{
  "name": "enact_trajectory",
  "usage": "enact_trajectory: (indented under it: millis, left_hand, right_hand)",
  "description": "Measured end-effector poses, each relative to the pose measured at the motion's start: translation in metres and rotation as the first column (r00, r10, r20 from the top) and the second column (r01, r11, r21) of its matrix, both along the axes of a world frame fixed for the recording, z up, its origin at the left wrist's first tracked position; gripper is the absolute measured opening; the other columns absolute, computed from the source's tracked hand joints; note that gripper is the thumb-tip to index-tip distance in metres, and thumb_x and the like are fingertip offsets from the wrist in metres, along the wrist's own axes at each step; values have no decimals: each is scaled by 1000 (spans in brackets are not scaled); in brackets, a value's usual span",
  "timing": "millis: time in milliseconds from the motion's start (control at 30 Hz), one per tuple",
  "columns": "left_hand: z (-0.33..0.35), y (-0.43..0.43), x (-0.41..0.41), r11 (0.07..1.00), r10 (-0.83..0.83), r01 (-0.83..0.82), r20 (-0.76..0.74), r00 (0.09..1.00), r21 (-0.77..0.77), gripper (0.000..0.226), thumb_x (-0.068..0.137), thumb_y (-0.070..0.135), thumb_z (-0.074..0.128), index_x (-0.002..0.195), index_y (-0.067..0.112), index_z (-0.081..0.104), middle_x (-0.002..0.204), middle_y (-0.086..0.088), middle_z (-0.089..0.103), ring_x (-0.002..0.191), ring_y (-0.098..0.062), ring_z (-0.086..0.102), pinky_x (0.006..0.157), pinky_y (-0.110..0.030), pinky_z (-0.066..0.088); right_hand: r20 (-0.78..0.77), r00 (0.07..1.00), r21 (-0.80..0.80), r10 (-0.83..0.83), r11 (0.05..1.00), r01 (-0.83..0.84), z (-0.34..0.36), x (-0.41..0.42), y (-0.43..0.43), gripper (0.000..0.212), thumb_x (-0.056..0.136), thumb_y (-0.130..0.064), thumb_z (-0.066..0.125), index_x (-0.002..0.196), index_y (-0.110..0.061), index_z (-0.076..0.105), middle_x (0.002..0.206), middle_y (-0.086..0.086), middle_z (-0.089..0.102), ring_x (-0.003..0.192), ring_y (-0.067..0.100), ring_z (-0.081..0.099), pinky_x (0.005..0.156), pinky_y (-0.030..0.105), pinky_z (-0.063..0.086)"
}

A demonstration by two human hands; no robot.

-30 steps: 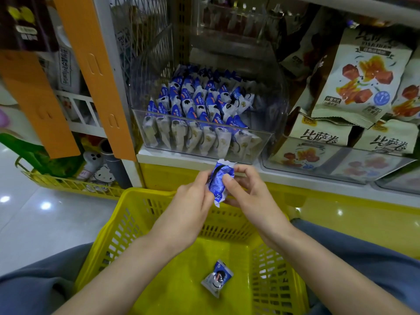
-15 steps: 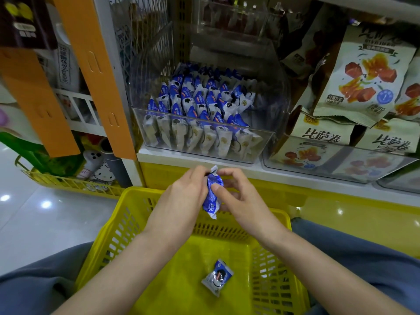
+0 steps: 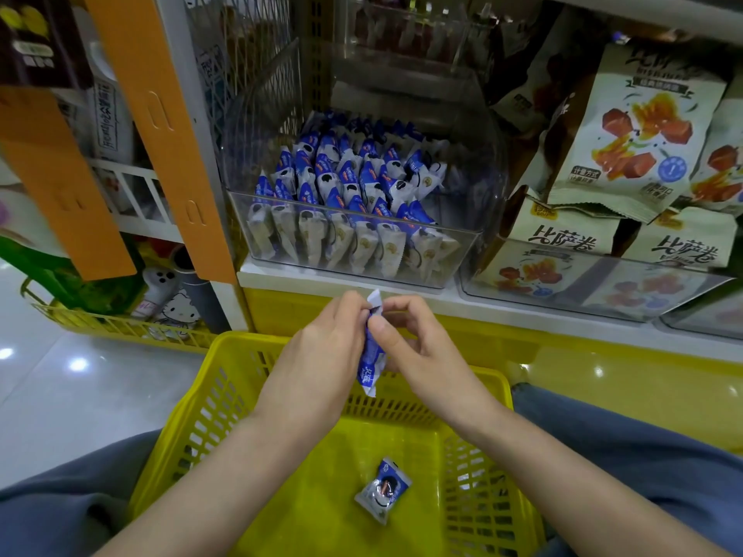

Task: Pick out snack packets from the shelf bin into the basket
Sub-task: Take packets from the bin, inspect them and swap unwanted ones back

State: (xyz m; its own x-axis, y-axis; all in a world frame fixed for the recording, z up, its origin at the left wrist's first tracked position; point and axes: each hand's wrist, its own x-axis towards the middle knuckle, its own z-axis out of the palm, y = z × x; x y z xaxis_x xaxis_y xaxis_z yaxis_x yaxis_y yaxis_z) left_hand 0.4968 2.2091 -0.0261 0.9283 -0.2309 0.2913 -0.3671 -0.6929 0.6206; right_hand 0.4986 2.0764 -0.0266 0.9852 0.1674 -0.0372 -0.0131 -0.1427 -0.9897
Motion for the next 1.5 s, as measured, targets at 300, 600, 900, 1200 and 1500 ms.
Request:
enact_trajectory:
  millis: [300, 600, 900, 1200, 1500]
  left_hand:
    - [-5, -10, -3, 989, -11, -3, -90, 996, -147, 28, 93, 35, 43, 117, 23, 46, 110, 7, 47, 95, -11, 54, 82, -35, 48]
    - [-2, -11, 13, 708, -97, -295, -502, 860, -642, 20, 87, 14, 59, 107, 13, 59, 95, 2, 67, 69, 4, 64, 55, -9, 46]
    - [-1, -10, 11, 642, -190, -288, -512, 838, -710, 16, 87, 20, 59, 100, 13, 65, 91, -4, 72, 76, -7, 68, 58, -16, 51]
    - [4, -8, 13, 610, -58, -317, -440, 896, -726, 12, 82, 5, 64, 88, 15, 61, 80, 2, 67, 61, 0, 61, 61, -15, 50]
    - [-3, 1, 18, 783, 81, -254, -313, 946, -568, 20, 83, 14, 66, 88, 32, 58, 92, 4, 65, 80, -10, 60, 74, -26, 51]
  right_hand:
    - [36, 983, -135, -177, 974, 181, 3, 5, -5, 28, 98, -21, 39, 88, -2, 58, 88, 23, 63, 90, 40, 59, 82, 61, 44]
    - [-67, 987, -54, -149, 988, 145, 8, 5, -5, 29, 98, -16, 40, 88, -1, 63, 94, 23, 66, 89, 30, 64, 85, 51, 51]
    - [200, 958, -259, -204, 933, 252, 11, 4, -11, 18, 92, -22, 53, 90, -17, 70, 83, -4, 71, 80, 8, 66, 74, 31, 54]
    - [-137, 960, 145, -245, 954, 264, 19, 12, -22, 17, 97, -12, 41, 101, -7, 57, 97, 7, 68, 82, 6, 67, 65, 19, 55]
    - [146, 978, -54, -151, 986, 161, 21, 3, -23, 11, 86, -17, 61, 84, -26, 55, 94, -4, 66, 88, 12, 65, 69, 26, 56]
